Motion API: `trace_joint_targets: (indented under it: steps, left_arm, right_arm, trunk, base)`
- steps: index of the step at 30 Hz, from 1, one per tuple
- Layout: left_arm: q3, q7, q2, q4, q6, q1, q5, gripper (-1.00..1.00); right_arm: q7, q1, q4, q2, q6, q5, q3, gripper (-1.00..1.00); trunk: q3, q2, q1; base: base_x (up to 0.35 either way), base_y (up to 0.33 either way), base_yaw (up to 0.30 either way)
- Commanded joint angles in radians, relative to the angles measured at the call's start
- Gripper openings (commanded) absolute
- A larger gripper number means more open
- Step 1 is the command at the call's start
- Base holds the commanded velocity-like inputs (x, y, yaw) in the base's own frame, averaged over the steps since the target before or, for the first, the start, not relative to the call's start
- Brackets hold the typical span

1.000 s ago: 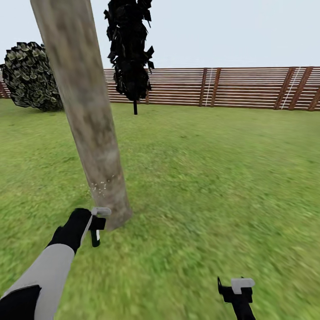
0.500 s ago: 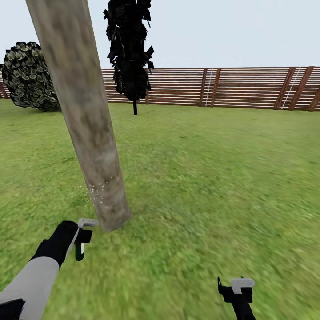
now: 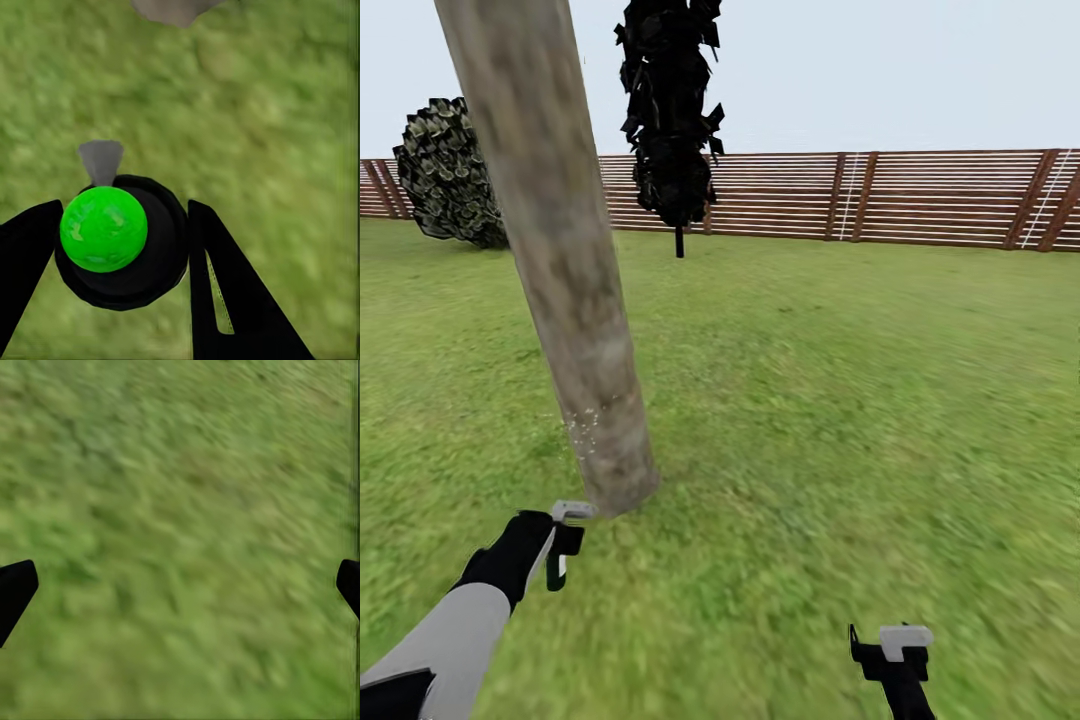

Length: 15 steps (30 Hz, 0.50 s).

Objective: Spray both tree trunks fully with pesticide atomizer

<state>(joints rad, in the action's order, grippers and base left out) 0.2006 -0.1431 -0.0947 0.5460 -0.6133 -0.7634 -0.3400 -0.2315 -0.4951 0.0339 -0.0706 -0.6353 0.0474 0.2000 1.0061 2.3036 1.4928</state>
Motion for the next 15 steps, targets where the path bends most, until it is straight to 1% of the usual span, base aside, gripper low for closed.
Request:
trace_joint_targets:
  steps: [1, 3, 8, 15]
  left_arm:
    - [0.005, -0.001, 0.001, 0.000, -0.005, -0.001, -0.011, -1.00]
    - [0.005, 0.008, 0.001, -0.002, -0.006, -0.001, -0.013, -1.00]
    - [0.004, 0.008, 0.001, -0.003, -0.009, -0.001, -0.014, -1.00]
    - [0.006, 0.008, -0.001, -0.003, -0.009, -0.001, -0.017, -1.00]
  right_arm:
    - [-0.005, 0.000, 0.000, 0.000, -0.001, 0.005, 0.009, 1.00]
    - [-0.005, 0.000, 0.000, 0.000, -0.001, 0.005, 0.009, 1.00]
    - [-0.005, 0.000, 0.000, 0.000, -0.001, 0.005, 0.009, 1.00]
    - [-0.004, 0.000, 0.000, 0.000, -0.001, 0.005, 0.009, 1.00]
  trunk:
    - [0.001, 0.000, 0.000]
    - [0.001, 0.000, 0.000]
    - [0.001, 0.000, 0.000]
    - [0.001, 0.000, 0.000]
  base:
    - [0.077, -0.270, 0.001]
    - [0.096, -0.271, 0.000]
    - [0.133, -0.271, 0.000]
    - [0.170, -0.250, 0.000]
